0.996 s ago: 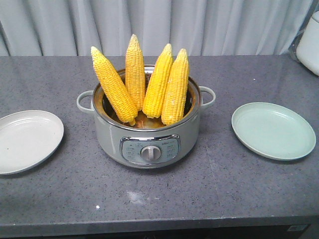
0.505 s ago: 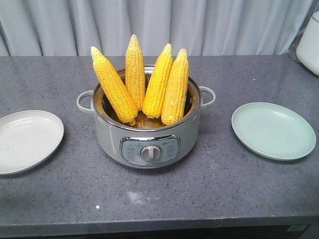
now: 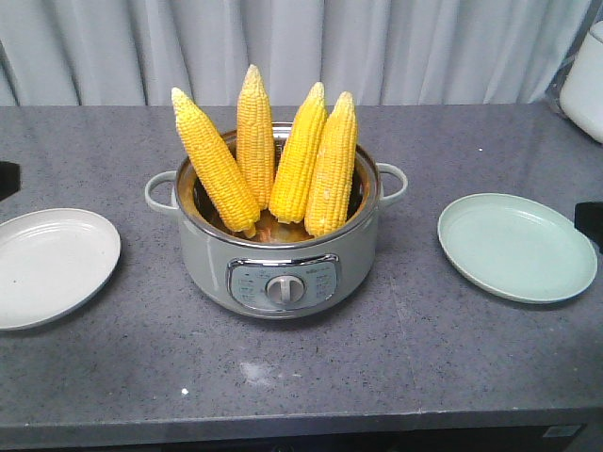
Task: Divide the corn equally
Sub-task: 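Raise both arms from rest toward the counter, then reach the right gripper into the pot and grasp a corn cob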
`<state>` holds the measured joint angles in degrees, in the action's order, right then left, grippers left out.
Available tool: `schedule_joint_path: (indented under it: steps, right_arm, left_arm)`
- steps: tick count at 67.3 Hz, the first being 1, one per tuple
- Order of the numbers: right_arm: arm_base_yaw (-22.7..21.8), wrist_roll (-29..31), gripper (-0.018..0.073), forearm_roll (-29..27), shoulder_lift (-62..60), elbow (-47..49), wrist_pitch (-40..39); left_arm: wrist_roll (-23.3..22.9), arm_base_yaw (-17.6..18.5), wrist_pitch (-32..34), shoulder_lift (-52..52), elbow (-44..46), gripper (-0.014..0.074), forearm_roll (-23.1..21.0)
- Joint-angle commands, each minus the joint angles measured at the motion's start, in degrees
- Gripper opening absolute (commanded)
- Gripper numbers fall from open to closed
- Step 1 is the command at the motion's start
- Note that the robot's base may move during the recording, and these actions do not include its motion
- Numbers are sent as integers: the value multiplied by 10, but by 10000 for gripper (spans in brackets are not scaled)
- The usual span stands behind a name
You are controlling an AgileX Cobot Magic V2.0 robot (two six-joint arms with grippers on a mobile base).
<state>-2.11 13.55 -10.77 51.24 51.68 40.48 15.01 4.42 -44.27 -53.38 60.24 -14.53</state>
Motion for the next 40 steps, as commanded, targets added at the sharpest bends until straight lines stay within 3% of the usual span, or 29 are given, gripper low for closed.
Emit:
schedule_joint_path:
  steps: [1,11,22,27,40]
  right_arm:
    - [-3,26,600,-17,21,45,-14]
    - [-3,95,594,-91,73,104,6]
    - [6,215,595,-213,138,149,13]
    - [35,252,595,-227,169,170,8]
    - [115,254,595,-220,262,232,-30]
  left_arm:
    - [58,35,9,-21,44,617,-61]
    - [106,86,11,-46,50,603,-96]
    - [114,101,13,-58,50,584,-111]
    - [114,101,14,-58,50,584,-110]
    - [114,101,14,-58,50,584,-110]
